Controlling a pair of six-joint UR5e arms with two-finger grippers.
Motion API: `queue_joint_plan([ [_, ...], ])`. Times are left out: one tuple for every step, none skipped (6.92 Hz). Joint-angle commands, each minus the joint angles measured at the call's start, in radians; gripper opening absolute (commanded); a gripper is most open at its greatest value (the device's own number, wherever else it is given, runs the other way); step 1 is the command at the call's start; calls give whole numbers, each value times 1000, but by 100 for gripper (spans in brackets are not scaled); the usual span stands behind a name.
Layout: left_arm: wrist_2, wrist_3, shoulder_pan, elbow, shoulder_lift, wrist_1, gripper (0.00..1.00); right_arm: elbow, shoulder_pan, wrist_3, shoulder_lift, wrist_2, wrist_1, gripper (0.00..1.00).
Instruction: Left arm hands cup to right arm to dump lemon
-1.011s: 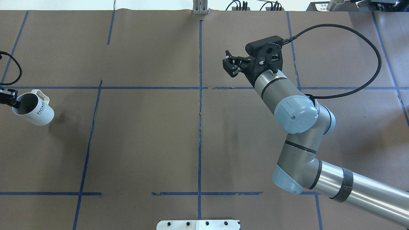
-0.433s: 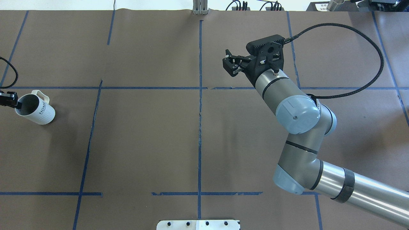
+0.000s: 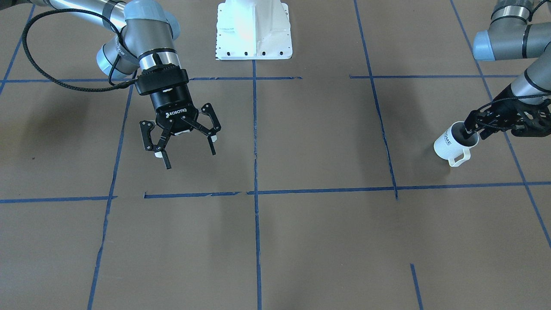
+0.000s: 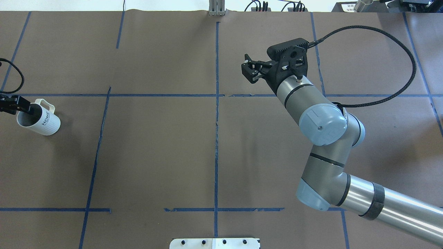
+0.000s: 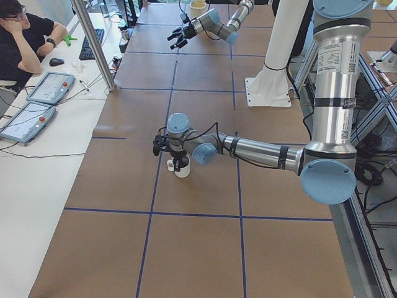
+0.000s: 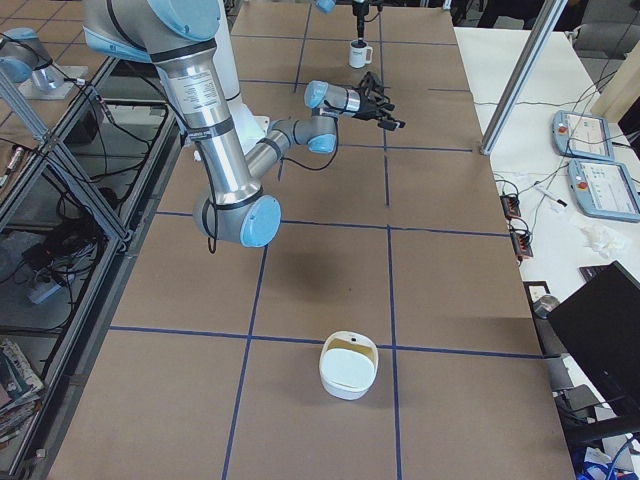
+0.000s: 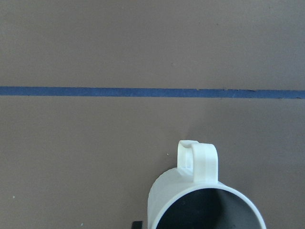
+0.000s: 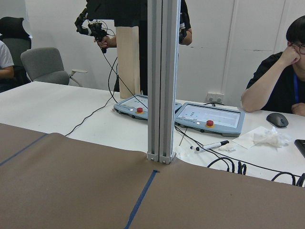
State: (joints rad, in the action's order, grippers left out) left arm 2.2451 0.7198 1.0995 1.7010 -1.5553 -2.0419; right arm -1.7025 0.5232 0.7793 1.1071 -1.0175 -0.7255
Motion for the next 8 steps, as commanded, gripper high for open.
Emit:
queue_joint_plan([
  [8, -120, 26, 64, -9, 142, 100, 1, 1, 0, -4, -19, -15, 99],
  [8, -287, 95, 98, -29, 287, 100, -2, 39, -2, -7, -114, -97, 99],
  [8, -439, 168, 132, -55, 427, 100, -5, 70, -8, -7, -206, -142, 99],
  [7, -579, 236, 134, -58, 504, 100, -5, 102, -9, -4, -307, -217, 99],
  [7, -670, 300, 123, -58, 531, 100, -5, 147, -15, -7, -411, -307, 99],
  [7, -754, 368, 111, -45, 534, 100, -3, 232, -64, -4, -599, -358, 99],
  [7, -813, 419, 92, -25, 549, 100, -3, 327, -112, 22, -771, -388, 99],
  [10, -860, 451, 85, 21, 549, 100, 0, 424, -186, 80, -928, -393, 99],
])
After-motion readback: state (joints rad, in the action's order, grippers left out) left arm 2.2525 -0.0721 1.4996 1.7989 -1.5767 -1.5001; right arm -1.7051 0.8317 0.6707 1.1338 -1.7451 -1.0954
